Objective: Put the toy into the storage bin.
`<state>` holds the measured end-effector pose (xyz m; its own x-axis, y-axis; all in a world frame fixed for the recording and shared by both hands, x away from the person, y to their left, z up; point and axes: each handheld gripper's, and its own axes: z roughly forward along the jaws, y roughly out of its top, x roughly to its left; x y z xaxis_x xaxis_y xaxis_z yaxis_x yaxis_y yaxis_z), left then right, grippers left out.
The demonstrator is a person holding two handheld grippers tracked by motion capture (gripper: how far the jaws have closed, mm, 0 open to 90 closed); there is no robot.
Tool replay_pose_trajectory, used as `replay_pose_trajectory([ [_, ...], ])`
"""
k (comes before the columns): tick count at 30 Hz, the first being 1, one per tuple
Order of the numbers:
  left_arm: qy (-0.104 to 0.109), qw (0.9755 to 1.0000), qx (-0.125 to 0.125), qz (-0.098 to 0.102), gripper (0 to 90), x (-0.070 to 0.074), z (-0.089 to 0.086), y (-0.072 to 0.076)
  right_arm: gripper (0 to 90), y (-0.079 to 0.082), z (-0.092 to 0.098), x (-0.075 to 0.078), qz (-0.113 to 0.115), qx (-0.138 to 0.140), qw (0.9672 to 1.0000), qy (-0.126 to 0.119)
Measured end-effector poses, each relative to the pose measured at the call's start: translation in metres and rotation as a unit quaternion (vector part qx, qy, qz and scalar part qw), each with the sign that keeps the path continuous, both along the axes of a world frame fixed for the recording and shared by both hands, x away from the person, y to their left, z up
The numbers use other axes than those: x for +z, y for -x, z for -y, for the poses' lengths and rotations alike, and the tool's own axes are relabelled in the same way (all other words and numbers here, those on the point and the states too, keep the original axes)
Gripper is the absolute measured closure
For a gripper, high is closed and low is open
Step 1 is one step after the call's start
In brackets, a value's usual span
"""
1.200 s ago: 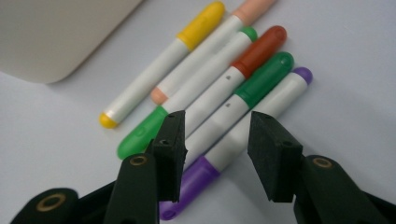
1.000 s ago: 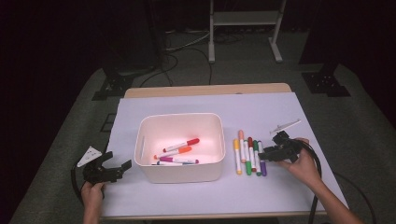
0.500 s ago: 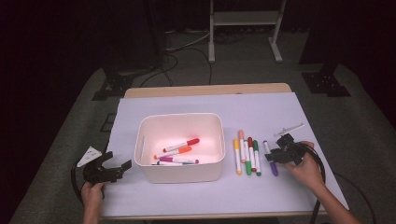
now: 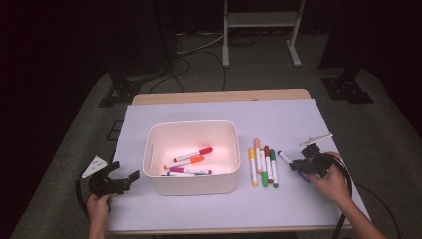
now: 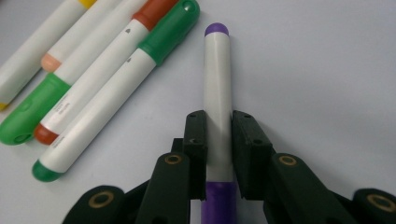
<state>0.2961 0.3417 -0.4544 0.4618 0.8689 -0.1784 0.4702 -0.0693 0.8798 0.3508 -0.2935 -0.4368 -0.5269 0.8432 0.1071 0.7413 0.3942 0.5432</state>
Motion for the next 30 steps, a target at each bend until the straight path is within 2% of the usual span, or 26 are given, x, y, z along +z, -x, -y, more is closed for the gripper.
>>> replay_pose_trajectory([
  [5,-0.002,1.0,0.0,0.0,0.0,0.0,0.0,0.0,76.1,0.005,0.0,0.007,-0.007,0.011,0.9995,-0.027],
  [6,-0.002,1.0,0.0,0.0,0.0,0.0,0.0,0.0,76.1,0.006,0.0,0.011,-0.009,0.018,0.9991,-0.038],
  [14,-0.002,1.0,0.0,0.0,0.0,0.0,0.0,0.0,76.1,0.016,-0.01,0.039,-0.007,0.055,0.9959,-0.072],
  [15,-0.002,1.0,0.0,-0.001,0.0,0.0,0.0,0.0,76.1,0.02,-0.014,0.05,-0.005,0.067,0.9945,-0.08],
  [19,-0.002,1.0,0.0,-0.001,0.0,0.0,0.001,0.0,76.1,0.025,-0.025,0.072,0.001,0.092,0.9913,-0.094],
  [23,-0.002,1.0,0.0,0.0,0.0,0.0,0.0,0.0,76.1,0.029,-0.041,0.096,0.008,0.124,0.9862,-0.108],
  [26,-0.002,1.0,0.0,-0.001,0.0,0.0,0.0,0.0,76.1,0.03,-0.052,0.11,0.012,0.141,0.9839,-0.109],
  [27,-0.001,1.0,-0.001,-0.001,0.0,0.0,0.0,0.0,76.1,0.029,-0.057,0.116,0.015,0.151,0.9822,-0.111],
  [29,-0.002,1.0,-0.001,-0.001,0.0,0.0,0.0,0.0,76.1,0.029,-0.06,0.119,0.014,0.154,0.9813,-0.114],
  [30,-0.002,1.0,-0.001,-0.001,0.0,0.0,0.0,0.0,76.1,0.029,-0.069,0.13,0.016,0.168,0.9788,-0.116],
])
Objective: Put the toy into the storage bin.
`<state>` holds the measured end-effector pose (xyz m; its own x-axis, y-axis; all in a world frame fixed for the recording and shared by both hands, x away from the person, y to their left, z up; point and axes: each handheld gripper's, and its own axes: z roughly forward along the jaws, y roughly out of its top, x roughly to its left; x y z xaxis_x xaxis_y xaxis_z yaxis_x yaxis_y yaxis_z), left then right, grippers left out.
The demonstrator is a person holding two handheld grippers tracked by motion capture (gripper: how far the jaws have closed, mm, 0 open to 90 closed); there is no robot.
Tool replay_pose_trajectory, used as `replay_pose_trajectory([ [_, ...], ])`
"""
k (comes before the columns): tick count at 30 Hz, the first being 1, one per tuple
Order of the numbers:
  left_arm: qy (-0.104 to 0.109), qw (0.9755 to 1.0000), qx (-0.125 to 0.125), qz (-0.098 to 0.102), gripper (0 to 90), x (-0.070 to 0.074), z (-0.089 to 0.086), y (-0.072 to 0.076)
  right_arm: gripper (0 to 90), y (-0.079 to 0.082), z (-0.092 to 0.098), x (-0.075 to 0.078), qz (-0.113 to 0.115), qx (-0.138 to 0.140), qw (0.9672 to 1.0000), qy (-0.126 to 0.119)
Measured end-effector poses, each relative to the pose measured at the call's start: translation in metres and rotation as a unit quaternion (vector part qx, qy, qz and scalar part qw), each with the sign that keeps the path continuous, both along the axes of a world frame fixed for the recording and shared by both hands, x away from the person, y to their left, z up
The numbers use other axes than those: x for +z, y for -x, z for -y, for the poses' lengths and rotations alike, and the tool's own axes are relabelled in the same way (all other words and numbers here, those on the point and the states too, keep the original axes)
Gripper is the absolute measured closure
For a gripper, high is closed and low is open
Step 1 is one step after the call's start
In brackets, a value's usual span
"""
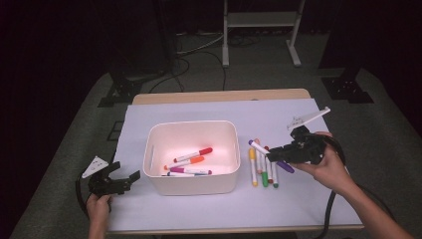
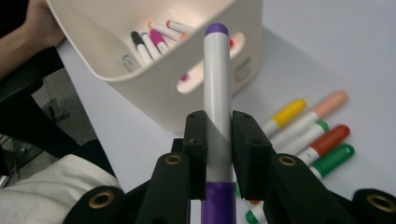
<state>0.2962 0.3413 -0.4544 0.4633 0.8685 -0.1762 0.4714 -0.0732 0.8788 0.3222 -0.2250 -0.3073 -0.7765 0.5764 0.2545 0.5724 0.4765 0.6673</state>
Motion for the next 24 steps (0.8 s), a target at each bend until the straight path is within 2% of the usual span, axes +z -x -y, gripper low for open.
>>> replay_pose_trajectory([
  [9,0.001,1.0,-0.001,0.0,0.0,0.0,0.0,0.0,76.1,-0.003,-0.043,0.029,0.006,0.054,0.9985,0.004],
  [17,-0.001,1.0,-0.001,0.0,0.0,0.0,0.0,0.0,76.1,-0.006,-0.078,0.04,0.005,0.095,0.9955,0.003],
  [24,-0.001,1.0,-0.002,-0.001,0.0,0.0,0.0,0.0,76.1,-0.01,-0.108,0.044,0.003,0.124,0.9922,0.004],
])
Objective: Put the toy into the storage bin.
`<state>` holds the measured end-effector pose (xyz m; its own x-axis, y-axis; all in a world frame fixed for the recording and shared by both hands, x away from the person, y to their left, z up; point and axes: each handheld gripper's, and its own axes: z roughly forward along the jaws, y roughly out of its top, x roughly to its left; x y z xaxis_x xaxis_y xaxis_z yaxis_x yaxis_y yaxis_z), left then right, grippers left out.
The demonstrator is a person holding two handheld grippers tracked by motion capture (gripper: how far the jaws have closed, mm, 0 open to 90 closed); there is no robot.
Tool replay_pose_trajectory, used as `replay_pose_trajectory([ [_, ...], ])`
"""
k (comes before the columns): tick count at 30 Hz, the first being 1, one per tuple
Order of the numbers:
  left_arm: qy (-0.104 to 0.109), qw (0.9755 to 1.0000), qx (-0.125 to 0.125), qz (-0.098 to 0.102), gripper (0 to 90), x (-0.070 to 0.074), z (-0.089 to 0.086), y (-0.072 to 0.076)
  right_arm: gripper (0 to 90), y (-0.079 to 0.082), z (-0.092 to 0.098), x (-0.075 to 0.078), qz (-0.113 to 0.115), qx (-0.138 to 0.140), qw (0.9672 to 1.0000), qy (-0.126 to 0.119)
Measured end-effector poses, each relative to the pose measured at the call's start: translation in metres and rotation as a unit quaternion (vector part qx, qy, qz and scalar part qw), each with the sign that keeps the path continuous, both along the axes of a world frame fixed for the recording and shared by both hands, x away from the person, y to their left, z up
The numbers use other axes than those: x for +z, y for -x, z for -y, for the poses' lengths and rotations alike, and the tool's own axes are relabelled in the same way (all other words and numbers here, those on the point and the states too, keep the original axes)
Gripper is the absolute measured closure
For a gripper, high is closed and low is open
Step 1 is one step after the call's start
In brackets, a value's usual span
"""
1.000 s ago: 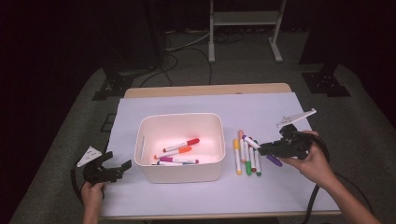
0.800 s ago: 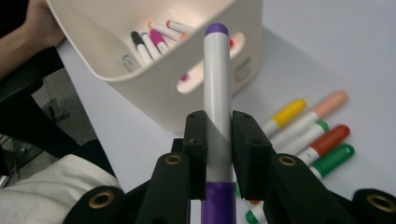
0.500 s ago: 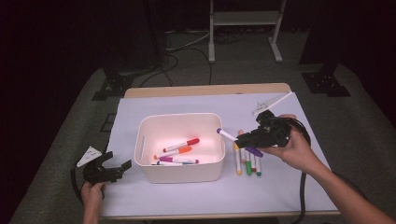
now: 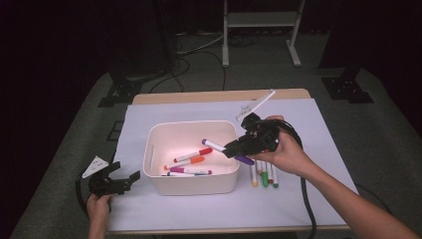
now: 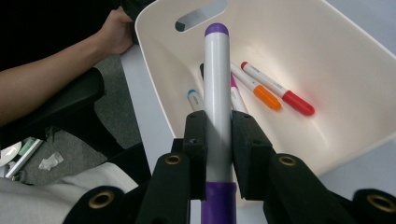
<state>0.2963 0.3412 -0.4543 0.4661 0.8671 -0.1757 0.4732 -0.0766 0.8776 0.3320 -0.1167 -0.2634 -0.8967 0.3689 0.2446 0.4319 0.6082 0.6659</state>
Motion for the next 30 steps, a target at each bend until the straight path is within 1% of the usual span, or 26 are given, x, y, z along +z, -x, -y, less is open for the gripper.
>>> replay_pose_trajectory([
  [7,0.0,1.0,-0.001,-0.001,0.0,0.0,0.0,0.0,76.1,-0.007,-0.024,0.0,0.0,0.024,0.9997,0.001],
  [9,0.0,1.0,-0.001,-0.001,0.0,0.0,0.0,0.0,76.1,-0.007,-0.028,-0.001,-0.001,0.024,0.9997,0.002],
  [10,-0.001,1.0,-0.002,-0.001,0.0,0.0,0.0,0.0,76.1,-0.009,-0.034,-0.002,-0.002,0.031,0.9995,0.002],
  [11,-0.001,1.0,-0.002,-0.001,0.0,0.0,0.0,0.0,76.1,-0.01,-0.038,-0.002,-0.002,0.034,0.9994,0.006],
  [14,-0.001,1.0,-0.003,0.0,0.0,0.0,0.0,0.0,76.1,-0.011,-0.047,-0.005,-0.002,0.043,0.9991,0.007],
  [23,0.001,1.0,-0.003,0.0,0.0,0.0,0.0,0.0,76.1,-0.018,-0.074,-0.017,-0.012,0.063,0.9978,0.016],
  [28,0.004,1.0,-0.003,0.0,0.0,0.0,0.0,0.0,76.1,-0.023,-0.087,-0.026,-0.008,0.069,0.9973,0.026],
  [30,0.004,1.0,-0.003,0.0,0.0,0.0,0.0,0.0,76.1,-0.025,-0.092,-0.03,-0.012,0.073,0.9968,0.03],
])
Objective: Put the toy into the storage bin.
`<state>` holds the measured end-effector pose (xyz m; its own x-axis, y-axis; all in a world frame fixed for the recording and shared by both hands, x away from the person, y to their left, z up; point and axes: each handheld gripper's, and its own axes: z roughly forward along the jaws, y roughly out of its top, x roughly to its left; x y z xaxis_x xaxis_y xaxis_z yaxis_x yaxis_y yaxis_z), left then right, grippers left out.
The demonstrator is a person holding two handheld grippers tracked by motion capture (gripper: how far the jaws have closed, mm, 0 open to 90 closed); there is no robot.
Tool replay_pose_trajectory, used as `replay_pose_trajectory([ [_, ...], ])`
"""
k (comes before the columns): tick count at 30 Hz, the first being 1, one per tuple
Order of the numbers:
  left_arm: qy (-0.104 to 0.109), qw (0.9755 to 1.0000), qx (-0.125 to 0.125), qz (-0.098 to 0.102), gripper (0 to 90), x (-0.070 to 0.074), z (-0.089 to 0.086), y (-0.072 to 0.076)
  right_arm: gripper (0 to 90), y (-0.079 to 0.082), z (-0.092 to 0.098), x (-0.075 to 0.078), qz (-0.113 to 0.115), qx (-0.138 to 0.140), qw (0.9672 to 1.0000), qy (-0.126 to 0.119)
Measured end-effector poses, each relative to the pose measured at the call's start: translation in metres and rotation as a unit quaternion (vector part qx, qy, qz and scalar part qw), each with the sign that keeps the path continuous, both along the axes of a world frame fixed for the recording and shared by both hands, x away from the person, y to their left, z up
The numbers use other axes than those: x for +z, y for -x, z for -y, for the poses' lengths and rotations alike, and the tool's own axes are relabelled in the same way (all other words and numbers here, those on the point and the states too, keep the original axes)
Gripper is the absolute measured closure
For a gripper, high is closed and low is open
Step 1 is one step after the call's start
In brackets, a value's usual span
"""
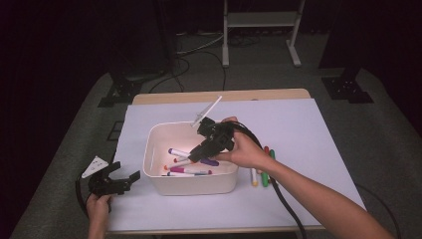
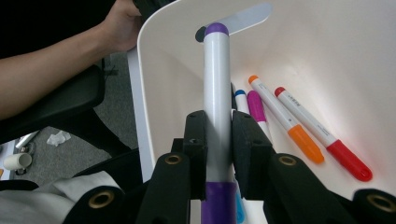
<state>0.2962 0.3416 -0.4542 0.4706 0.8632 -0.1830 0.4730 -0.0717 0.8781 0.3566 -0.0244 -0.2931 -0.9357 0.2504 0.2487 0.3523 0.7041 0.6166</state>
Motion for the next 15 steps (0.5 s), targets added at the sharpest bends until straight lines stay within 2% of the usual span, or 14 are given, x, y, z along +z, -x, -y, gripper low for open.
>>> replay_pose_trajectory([
  [15,0.0,1.0,-0.001,-0.001,0.0,0.0,0.0,0.0,76.0,-0.007,-0.03,-0.029,-0.008,0.025,0.9988,0.041],
])
